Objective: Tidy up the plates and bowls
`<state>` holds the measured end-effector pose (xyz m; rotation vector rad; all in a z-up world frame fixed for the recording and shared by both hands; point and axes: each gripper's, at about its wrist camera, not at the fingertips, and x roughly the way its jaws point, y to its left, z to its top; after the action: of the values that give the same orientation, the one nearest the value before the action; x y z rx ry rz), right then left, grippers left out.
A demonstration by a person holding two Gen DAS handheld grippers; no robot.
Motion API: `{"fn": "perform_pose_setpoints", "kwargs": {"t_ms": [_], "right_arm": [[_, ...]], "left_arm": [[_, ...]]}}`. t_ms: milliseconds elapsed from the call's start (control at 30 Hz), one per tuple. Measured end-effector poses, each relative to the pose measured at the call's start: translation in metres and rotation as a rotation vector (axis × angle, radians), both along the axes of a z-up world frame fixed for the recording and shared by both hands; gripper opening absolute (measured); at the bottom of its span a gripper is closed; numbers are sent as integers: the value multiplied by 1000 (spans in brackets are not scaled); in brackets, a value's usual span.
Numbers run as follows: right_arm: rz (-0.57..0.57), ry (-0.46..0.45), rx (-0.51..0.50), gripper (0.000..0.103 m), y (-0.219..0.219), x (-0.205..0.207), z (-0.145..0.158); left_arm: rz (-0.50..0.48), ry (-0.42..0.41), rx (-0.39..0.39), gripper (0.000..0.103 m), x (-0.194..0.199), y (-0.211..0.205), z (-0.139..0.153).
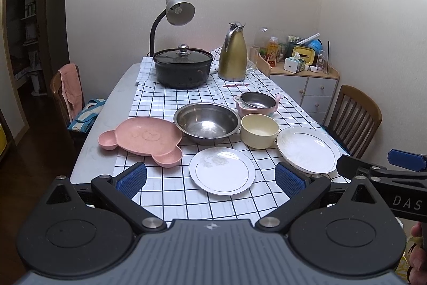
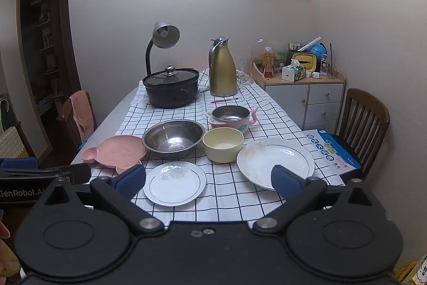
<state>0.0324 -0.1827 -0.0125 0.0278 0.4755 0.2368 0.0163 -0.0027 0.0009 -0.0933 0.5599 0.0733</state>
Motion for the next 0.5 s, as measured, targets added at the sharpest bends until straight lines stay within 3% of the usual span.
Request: {"fn": "perform_pose_setpoints", "kwargs": {"t_ms": [500], "right_arm": [[13, 31, 10, 101, -26, 20, -7]], "left_arm": [[-2, 42, -9, 103, 19, -23, -8]]}}
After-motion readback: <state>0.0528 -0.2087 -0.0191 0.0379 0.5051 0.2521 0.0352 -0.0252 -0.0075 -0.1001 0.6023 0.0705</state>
